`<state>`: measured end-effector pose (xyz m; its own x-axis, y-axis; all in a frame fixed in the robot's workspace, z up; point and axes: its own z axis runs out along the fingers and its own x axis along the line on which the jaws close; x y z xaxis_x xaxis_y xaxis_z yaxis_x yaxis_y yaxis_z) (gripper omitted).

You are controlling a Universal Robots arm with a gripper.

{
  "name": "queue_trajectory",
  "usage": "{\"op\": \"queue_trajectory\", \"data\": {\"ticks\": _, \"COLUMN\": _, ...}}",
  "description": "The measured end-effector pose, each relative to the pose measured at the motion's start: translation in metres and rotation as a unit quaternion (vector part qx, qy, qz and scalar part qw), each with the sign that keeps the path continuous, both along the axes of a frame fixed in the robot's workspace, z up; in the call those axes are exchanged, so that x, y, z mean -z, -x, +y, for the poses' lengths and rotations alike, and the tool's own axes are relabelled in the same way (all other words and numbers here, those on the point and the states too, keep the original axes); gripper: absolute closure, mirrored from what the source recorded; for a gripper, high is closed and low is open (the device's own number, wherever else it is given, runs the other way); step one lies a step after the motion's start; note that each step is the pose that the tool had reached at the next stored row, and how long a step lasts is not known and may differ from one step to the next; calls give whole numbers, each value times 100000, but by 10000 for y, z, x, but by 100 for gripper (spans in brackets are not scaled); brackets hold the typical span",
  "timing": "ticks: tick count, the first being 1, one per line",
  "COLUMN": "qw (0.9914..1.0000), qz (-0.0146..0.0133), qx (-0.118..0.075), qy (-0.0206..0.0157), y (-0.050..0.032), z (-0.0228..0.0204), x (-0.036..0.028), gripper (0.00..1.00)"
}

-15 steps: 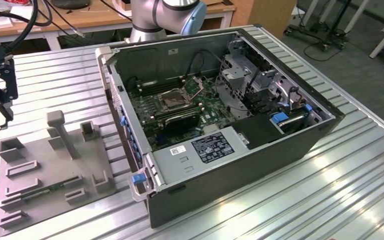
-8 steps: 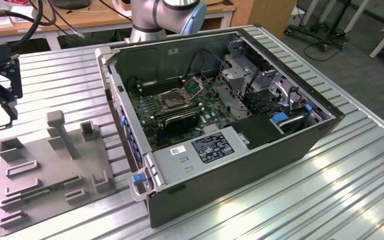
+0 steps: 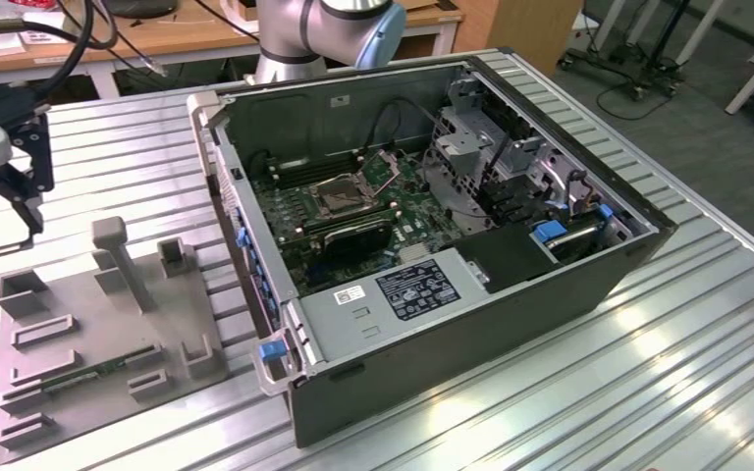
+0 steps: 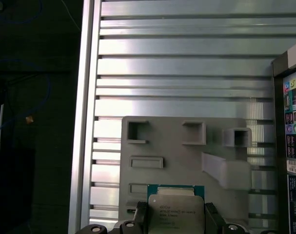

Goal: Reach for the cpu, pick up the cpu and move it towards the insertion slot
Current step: 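Pick up the cpu and move it towards the insertion slot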

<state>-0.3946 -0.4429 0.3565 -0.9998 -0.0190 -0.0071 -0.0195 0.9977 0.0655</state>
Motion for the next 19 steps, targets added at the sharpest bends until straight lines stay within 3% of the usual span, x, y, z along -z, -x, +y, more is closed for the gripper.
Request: {"op": "queue_trajectory", "data": {"ticks": 19, "qw": 100000, "qz": 5, "qx": 3, "qy": 3, "y": -54, "z": 0, "x": -6, "gripper": 46}}
